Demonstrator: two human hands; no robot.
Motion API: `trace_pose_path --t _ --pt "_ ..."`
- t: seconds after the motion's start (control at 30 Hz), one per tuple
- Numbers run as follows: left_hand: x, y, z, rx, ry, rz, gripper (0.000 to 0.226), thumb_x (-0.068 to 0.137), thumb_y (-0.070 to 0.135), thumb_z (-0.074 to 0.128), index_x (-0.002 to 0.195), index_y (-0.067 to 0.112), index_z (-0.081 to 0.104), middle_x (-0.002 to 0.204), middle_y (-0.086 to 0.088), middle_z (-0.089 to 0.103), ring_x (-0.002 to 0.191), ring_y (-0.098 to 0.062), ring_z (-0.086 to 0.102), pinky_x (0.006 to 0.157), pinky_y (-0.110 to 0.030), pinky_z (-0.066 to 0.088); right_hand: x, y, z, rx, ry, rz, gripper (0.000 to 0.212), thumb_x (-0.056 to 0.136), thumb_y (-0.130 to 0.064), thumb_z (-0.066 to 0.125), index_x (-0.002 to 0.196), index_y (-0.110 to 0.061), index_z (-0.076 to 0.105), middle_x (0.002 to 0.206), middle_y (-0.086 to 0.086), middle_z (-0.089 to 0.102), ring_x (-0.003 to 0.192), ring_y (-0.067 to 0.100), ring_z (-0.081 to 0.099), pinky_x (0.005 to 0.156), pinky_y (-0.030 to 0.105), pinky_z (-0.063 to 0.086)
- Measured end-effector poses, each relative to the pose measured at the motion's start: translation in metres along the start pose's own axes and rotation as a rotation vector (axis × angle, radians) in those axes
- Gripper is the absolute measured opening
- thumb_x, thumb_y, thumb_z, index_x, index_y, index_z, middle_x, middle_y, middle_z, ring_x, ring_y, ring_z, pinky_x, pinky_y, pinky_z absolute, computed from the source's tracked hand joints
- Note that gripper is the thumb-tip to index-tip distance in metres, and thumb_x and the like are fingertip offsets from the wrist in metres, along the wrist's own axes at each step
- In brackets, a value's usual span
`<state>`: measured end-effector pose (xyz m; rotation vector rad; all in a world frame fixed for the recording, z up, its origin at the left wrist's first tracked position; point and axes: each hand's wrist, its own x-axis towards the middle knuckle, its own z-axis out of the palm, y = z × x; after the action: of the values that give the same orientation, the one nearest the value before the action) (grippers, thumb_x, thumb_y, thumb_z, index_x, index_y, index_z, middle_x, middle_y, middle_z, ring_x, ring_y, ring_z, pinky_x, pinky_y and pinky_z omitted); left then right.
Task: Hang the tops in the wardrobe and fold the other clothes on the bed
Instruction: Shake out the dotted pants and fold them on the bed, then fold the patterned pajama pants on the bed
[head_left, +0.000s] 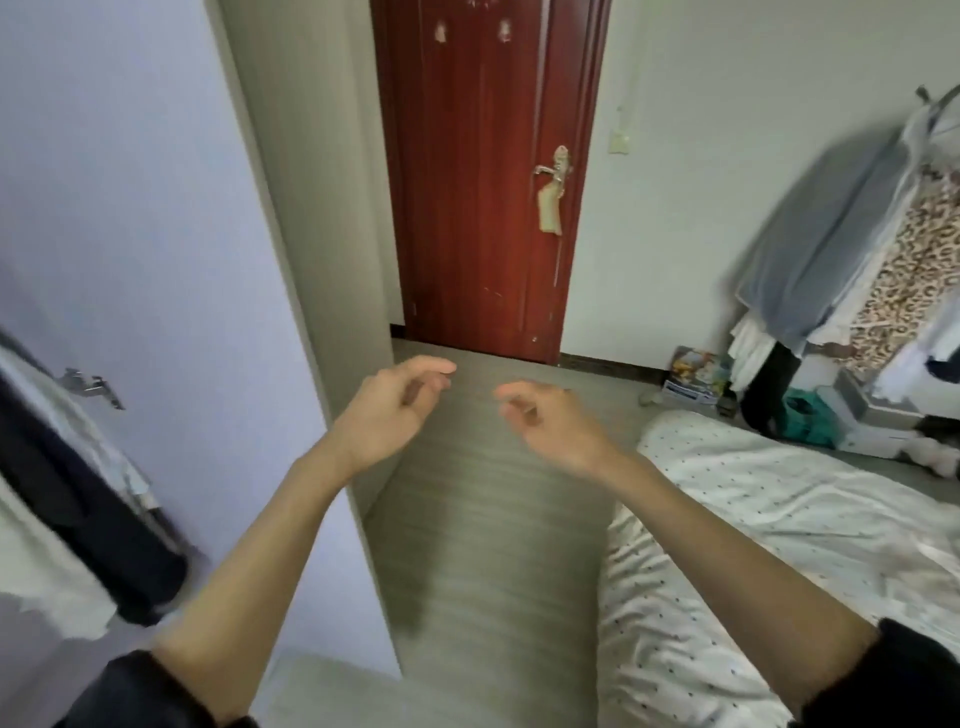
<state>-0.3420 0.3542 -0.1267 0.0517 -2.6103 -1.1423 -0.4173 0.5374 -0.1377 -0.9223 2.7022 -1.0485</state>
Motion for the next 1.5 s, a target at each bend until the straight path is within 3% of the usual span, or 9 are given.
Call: trace_pose_path --t 0.1,0.23,0.37,0.47,0.87,0.97,1.07,1.23,1.5 --pt "0.042 0.032 0.091 -0.058 -0.147 0.053 0.028 0.097 0.008 0.046 0.122 0.013 0.058 0.112 -0.005 0.066 0.1 -0.018 0.063 0.095 -0.022 0.045 -0.027 0.079 -0.049 -0.013 0.032 0.136 0.03 0.097 -0.019 0.047 0.125 -0.015 0.058 0.117 0.006 0.065 0.09 0.015 0.059 0.088 0.022 0.042" --pt "0.089 0.069 0.187 -0.138 -0.307 0.131 0.03 0.095 0.001 0.046 0.116 0.02 0.057 0.109 -0.012 0.065 0.088 -0.018 0.059 0.075 -0.011 0.043 -0.064 0.161 -0.099 0.007 0.104 0.339 0.03 0.098 -0.024 0.047 0.126 -0.02 0.057 0.114 0.006 0.065 0.09 0.015 0.059 0.076 0.018 0.04" --pt "0.146 0.108 0.285 -0.148 -0.546 0.245 0.026 0.097 0.012 0.048 0.112 0.031 0.057 0.108 0.006 0.062 0.1 -0.015 0.06 0.09 -0.024 0.045 -0.095 0.238 -0.144 0.023 0.192 0.548 0.031 0.098 -0.026 0.046 0.128 -0.021 0.054 0.116 0.005 0.064 0.101 0.018 0.059 0.079 0.023 0.043" --pt "0.18 0.131 0.348 -0.153 -0.669 0.327 0.023 0.098 0.02 0.046 0.111 0.035 0.056 0.104 0.015 0.061 0.101 -0.01 0.06 0.085 -0.018 0.043 -0.107 0.283 -0.163 0.042 0.255 0.668 0.032 0.098 -0.025 0.045 0.129 -0.021 0.054 0.118 0.004 0.063 0.105 0.019 0.059 0.083 0.024 0.042" --pt "0.284 0.152 0.623 -0.004 -1.26 0.475 0.029 0.1 0.019 0.04 0.123 0.02 0.057 0.123 0.006 0.058 0.107 -0.005 0.051 0.086 -0.015 0.036 -0.146 0.492 -0.182 0.118 0.488 1.301 0.03 0.096 -0.021 0.046 0.124 -0.017 0.058 0.117 0.009 0.065 0.11 0.026 0.059 0.093 0.033 0.046" --pt "0.288 0.156 0.673 0.029 -1.33 0.52 0.029 0.099 0.015 0.041 0.121 0.019 0.058 0.116 0.011 0.056 0.101 -0.001 0.048 0.08 -0.007 0.034 -0.16 0.531 -0.187 0.109 0.481 1.387 0.033 0.097 -0.019 0.043 0.128 -0.016 0.054 0.122 0.009 0.063 0.113 0.026 0.058 0.096 0.037 0.045" --pt "0.287 0.168 0.737 0.044 -1.381 0.612 0.023 0.098 0.011 0.042 0.109 0.021 0.059 0.105 0.006 0.051 0.095 -0.008 0.049 0.087 -0.019 0.034 -0.174 0.587 -0.191 0.052 0.472 1.433 0.038 0.098 -0.018 0.042 0.136 -0.012 0.046 0.134 0.011 0.055 0.122 0.026 0.051 0.104 0.04 0.039" --pt "0.284 0.18 0.836 0.132 -1.429 0.702 0.034 0.098 0.012 0.045 0.131 0.012 0.05 0.136 -0.005 0.047 0.113 -0.015 0.051 0.09 -0.016 0.034 -0.197 0.675 -0.176 0.048 0.357 1.531 0.053 0.1 -0.028 0.041 0.148 -0.018 0.023 0.155 0.008 0.022 0.142 0.025 0.021 0.115 0.043 0.024" --pt "0.258 0.205 0.962 0.055 -1.194 0.989 0.045 0.096 0.025 0.05 0.137 0.008 0.042 0.137 -0.007 0.048 0.128 -0.019 0.043 0.106 -0.027 0.034 -0.242 0.781 -0.186 -0.222 0.361 1.692 0.074 0.097 -0.041 0.042 0.149 -0.032 -0.01 0.156 0.003 -0.022 0.145 0.026 -0.011 0.116 0.055 0.006"
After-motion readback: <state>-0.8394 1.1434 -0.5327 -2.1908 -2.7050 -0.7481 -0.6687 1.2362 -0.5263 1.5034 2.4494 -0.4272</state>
